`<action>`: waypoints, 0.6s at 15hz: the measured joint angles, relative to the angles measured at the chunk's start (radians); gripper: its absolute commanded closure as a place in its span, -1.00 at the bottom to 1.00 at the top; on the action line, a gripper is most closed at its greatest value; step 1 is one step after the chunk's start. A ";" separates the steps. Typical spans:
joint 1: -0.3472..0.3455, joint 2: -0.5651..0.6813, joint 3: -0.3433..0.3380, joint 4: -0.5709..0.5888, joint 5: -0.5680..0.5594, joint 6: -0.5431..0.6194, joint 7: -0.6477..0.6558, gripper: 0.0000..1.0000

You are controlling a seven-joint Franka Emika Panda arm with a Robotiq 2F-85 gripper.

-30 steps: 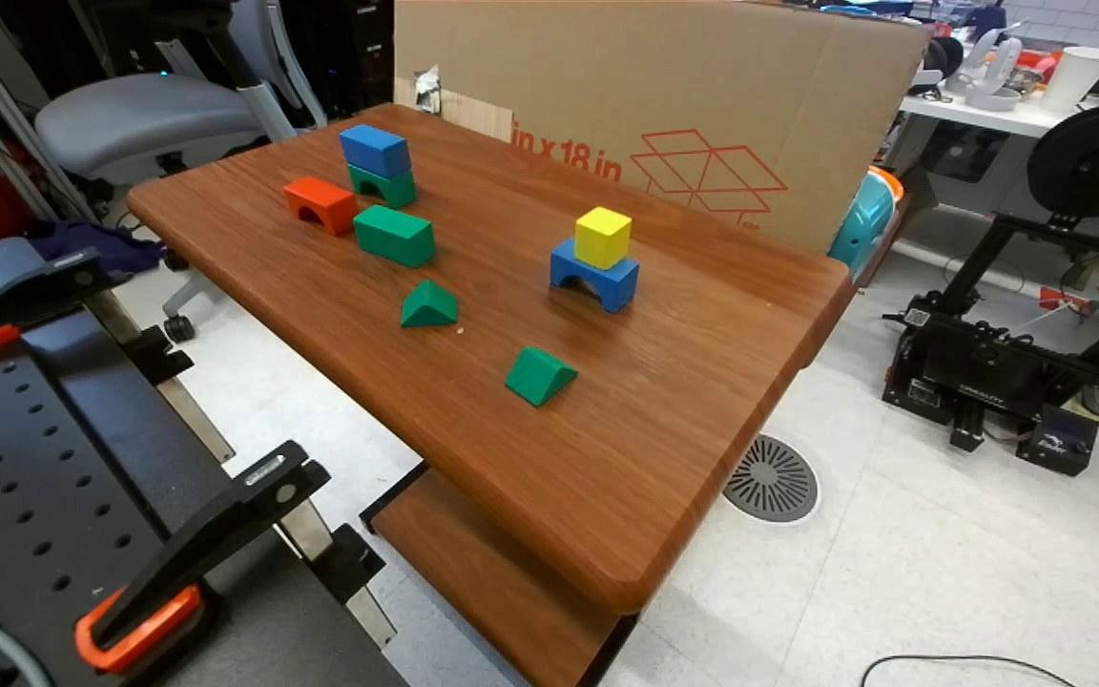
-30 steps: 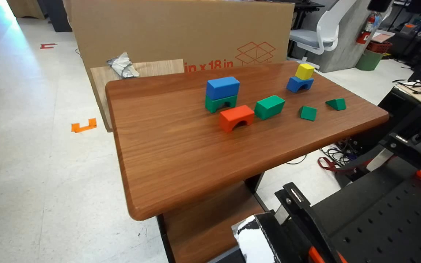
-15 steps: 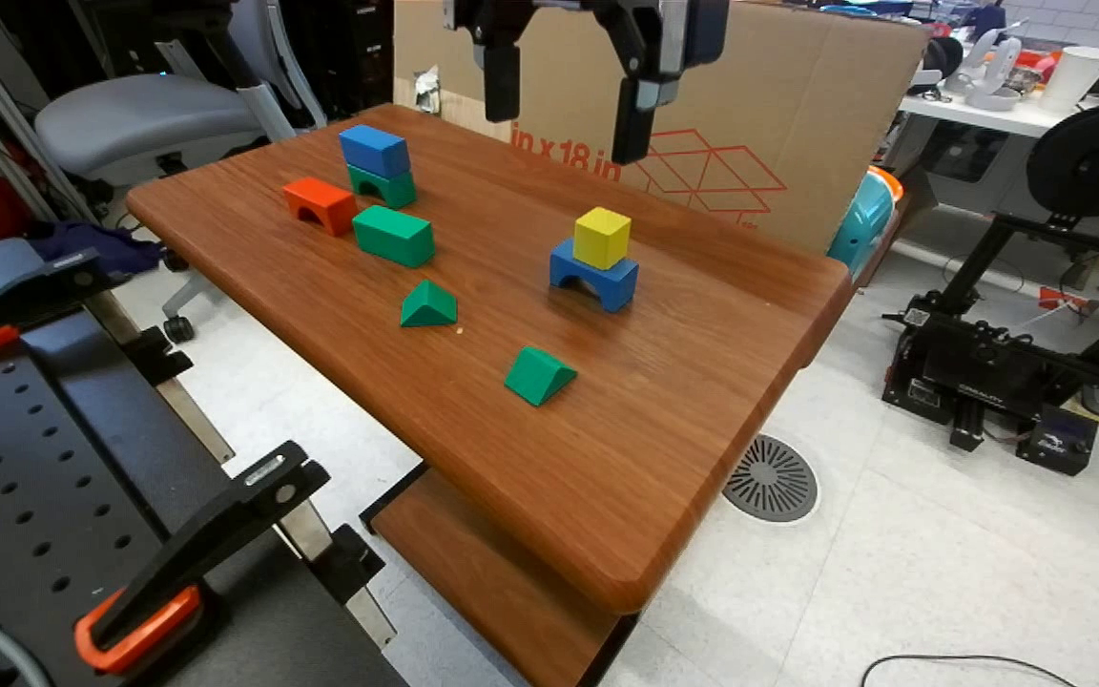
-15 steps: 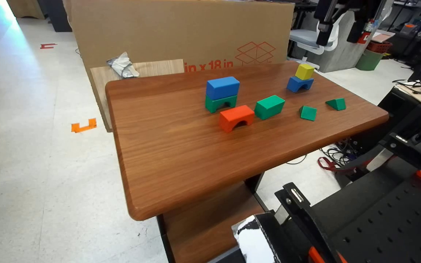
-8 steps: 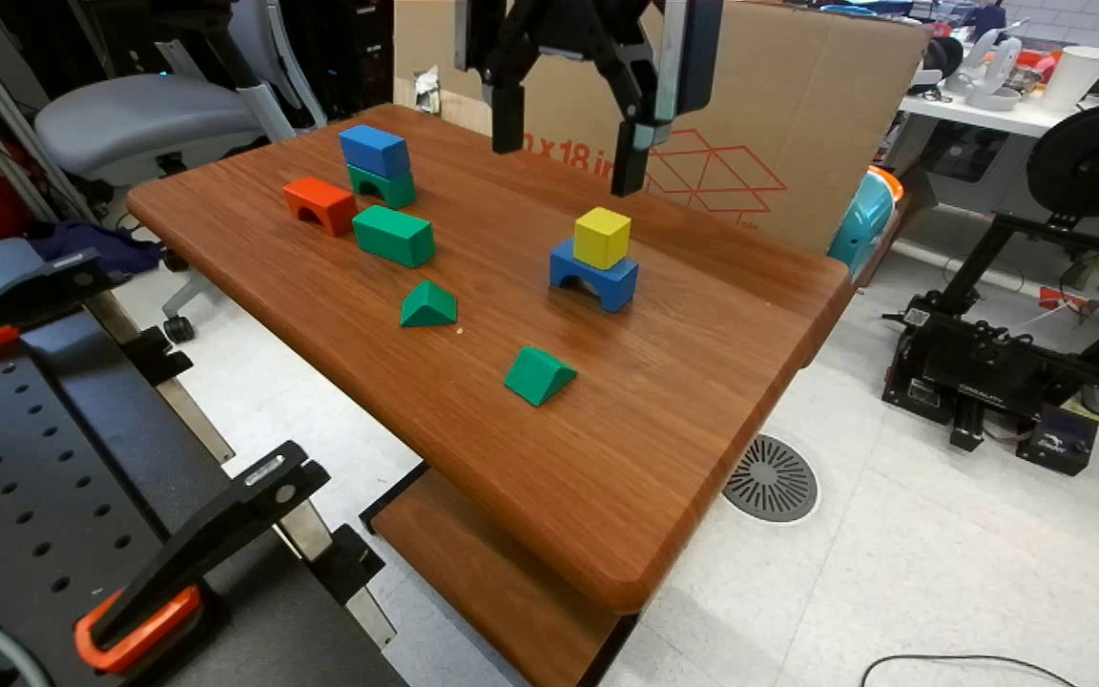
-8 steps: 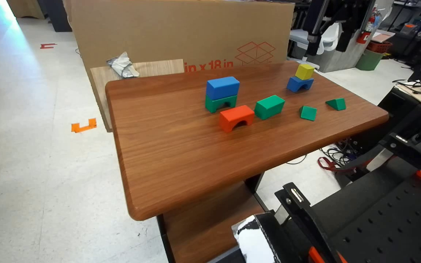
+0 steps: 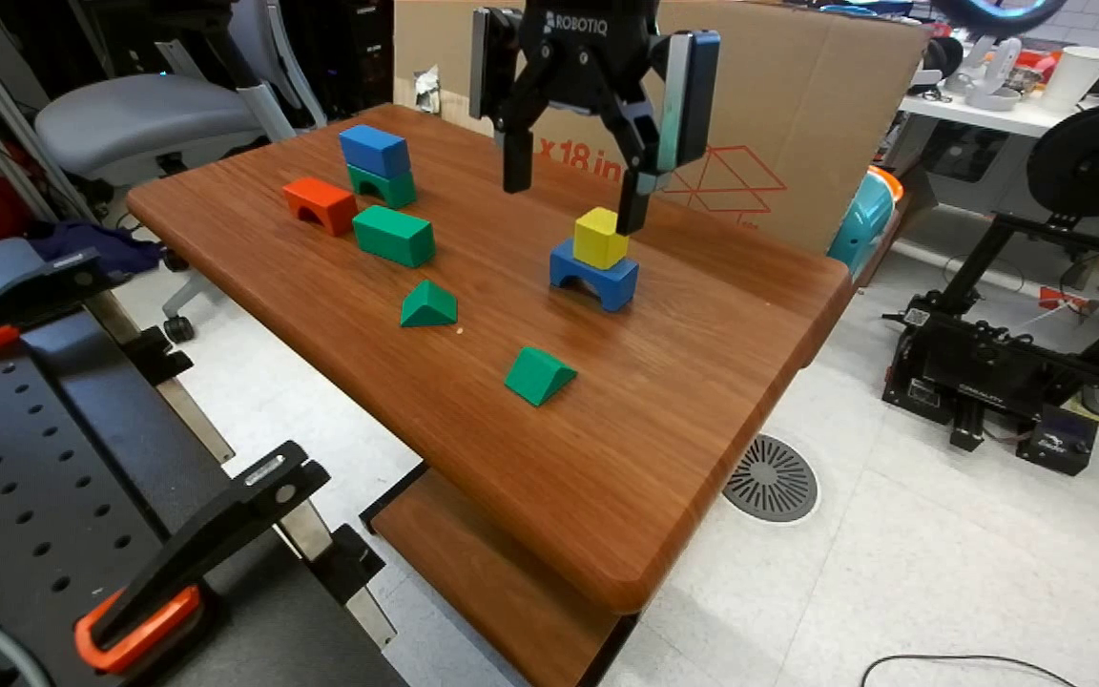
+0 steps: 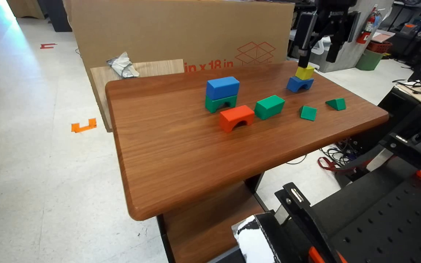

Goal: Move the yellow block to the blue block to the left

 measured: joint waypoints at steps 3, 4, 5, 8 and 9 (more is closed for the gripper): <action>0.000 0.037 0.002 0.035 0.000 0.000 0.000 -1.00; -0.001 0.049 0.002 0.049 0.000 0.000 0.000 -1.00; -0.002 0.061 0.002 0.064 0.000 0.000 0.000 -1.00; -0.005 0.092 0.001 0.104 0.000 -0.002 0.000 -0.31; -0.006 0.100 0.001 0.115 0.000 -0.002 0.000 -0.16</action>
